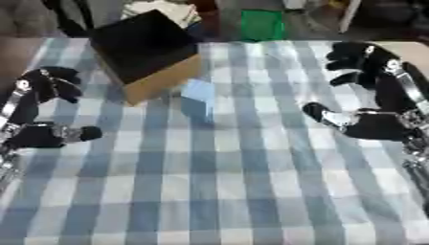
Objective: Pick up objects on the table and place them in the box.
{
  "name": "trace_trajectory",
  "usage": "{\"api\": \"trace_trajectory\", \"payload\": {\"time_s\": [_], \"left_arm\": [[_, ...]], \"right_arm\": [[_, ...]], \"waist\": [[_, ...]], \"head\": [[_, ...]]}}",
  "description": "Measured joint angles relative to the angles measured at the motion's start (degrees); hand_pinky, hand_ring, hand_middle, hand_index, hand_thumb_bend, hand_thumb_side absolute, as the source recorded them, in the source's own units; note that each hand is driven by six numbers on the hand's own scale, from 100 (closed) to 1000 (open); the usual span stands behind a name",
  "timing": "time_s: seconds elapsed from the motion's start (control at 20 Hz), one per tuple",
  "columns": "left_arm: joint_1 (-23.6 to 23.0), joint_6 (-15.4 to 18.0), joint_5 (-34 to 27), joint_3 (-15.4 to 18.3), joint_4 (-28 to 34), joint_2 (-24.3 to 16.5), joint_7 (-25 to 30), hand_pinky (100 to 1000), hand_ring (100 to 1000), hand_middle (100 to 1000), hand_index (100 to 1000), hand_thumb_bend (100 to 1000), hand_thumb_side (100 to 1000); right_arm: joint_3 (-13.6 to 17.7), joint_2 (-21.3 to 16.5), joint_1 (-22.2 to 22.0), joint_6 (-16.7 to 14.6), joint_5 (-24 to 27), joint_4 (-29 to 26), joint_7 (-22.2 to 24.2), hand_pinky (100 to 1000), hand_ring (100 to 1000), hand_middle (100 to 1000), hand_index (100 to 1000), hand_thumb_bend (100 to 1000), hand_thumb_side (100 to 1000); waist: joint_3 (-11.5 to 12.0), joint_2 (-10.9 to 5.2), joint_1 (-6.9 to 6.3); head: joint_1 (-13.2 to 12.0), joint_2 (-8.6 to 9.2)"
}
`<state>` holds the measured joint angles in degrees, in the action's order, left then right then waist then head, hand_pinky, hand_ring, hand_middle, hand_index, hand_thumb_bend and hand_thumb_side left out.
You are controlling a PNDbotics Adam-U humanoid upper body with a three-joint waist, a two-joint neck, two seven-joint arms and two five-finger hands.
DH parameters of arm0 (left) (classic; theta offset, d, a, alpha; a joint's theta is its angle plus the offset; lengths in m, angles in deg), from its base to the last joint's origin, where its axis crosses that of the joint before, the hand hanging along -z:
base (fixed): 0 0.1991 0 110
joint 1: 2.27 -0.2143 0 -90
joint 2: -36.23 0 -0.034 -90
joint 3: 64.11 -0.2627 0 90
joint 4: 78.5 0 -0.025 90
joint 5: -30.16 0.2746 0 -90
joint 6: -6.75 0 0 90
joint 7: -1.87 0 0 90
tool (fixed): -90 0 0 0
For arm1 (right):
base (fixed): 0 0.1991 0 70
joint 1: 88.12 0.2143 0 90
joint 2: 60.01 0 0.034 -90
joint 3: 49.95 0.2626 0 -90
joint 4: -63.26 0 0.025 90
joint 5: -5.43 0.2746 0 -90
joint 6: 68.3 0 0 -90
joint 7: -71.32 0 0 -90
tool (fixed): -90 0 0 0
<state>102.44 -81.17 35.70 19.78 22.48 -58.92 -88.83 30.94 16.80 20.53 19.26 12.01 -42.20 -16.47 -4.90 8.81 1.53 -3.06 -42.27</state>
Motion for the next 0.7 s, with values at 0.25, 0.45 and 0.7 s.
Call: {"api": "trace_trajectory", "payload": {"time_s": [0.25,0.45,0.7], "left_arm": [[0.0,0.0,-0.1,0.0,0.0,0.0,0.3,578,600,616,748,980,254],[0.1,0.0,-0.4,-0.4,0.0,0.2,0.7,578,600,616,748,981,253],[0.7,0.1,-0.7,-1.0,0.1,0.5,1.3,577,601,616,748,981,250]], "right_arm": [[-1.5,-1.7,2.7,0.2,-0.4,0.4,1.7,663,768,736,841,633,102],[-3.3,-2.9,6.6,0.5,-0.7,1.2,3.9,665,769,737,842,645,100],[-5.9,-3.3,12.4,0.9,-0.9,3.5,6.9,666,769,738,843,652,100]], "waist": [[0.7,-0.09,0.02],[1.5,-0.28,0.02],[2.8,-0.29,0.02]], "head": [[0.3,0.0],[0.8,0.0],[1.6,0.0]]}}
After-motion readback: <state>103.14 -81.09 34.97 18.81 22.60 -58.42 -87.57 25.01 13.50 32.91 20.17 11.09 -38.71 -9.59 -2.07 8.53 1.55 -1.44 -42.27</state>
